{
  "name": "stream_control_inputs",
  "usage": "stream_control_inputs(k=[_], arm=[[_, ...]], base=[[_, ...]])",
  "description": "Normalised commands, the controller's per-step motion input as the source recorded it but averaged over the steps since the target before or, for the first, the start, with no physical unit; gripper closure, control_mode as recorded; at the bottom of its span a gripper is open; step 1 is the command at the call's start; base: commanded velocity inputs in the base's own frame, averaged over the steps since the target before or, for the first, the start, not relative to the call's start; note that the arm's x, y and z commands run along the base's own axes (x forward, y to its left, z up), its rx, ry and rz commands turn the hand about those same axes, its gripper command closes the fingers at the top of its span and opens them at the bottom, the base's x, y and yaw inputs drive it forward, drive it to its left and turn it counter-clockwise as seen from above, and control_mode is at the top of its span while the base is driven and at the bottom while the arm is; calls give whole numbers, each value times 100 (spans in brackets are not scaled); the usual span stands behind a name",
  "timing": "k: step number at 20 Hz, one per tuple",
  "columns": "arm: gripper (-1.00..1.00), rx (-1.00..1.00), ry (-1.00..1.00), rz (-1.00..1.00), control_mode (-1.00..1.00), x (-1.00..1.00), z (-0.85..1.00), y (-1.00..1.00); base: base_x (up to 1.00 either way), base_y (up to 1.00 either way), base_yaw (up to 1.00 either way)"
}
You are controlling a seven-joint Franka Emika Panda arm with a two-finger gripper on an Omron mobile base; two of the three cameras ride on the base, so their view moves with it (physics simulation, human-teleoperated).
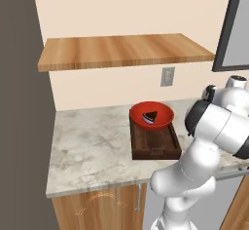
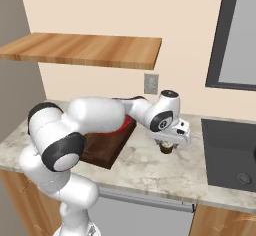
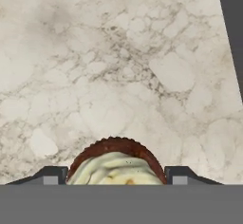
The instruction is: Place the bowl with cake and the cupcake onto the tray.
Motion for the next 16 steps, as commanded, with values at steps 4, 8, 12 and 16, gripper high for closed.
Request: stream_control_inputs(k=[4,8,12,16], arm=[[100,-2,1,0,-100,-35,36,58],[100,0,0,-1,-100,-30,30,62],[100,0,0,-2,-100,-21,30,66],[100,0,0,-4,-100,-19,31,65]], base=[[0,0,0],[0,0,0],[0,0,0],[0,0,0]])
